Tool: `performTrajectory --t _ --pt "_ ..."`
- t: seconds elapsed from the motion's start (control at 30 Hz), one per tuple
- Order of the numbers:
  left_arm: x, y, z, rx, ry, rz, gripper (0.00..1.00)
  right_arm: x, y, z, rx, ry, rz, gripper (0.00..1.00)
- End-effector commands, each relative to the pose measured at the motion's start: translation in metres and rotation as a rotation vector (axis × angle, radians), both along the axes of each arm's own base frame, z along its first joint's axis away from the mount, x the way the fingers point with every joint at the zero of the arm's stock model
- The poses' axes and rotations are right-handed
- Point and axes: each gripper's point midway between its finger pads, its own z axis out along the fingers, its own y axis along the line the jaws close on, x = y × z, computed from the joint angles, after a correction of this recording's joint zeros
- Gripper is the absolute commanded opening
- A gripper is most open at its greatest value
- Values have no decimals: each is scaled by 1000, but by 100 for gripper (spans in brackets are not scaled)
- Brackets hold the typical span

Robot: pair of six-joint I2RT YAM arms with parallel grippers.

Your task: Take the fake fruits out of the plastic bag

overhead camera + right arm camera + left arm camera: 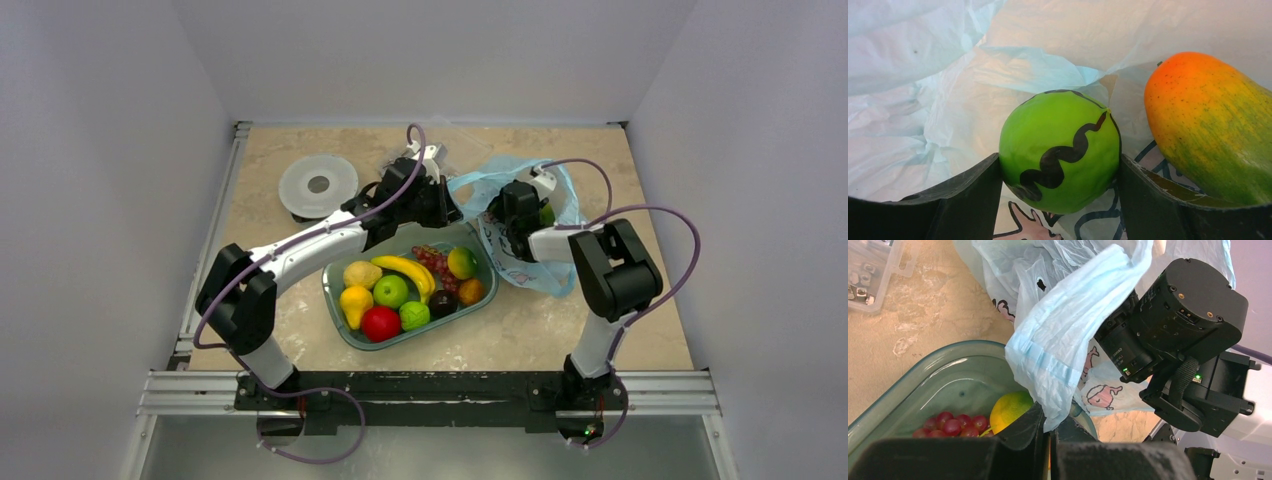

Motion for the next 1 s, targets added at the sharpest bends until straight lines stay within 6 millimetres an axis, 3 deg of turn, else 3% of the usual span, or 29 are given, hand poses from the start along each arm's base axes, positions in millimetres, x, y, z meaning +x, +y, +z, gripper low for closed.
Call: performTrajectory --t 0.0,0.2,0.3,0.43,0.77,0.97 --pt "-1 -5 21 -45 -37 -13 0 1 -2 26 -2 -42 1 42" --pt "0 -5 16 -46 -26 -3 0 -40 -10 28 8 -7 32 30" --pt "0 -5 15 -52 -20 2 0 -69 -9 23 41 32 58 21" --pt "-1 -5 12 -58 -11 6 0 -106 -8 20 68 62 107 16" --pt "2 -6 12 -58 -16 13 0 -154 -21 55 4 123 158 1" --pt "7 -12 12 -54 -11 4 0 -169 -25 98 -17 57 203 0"
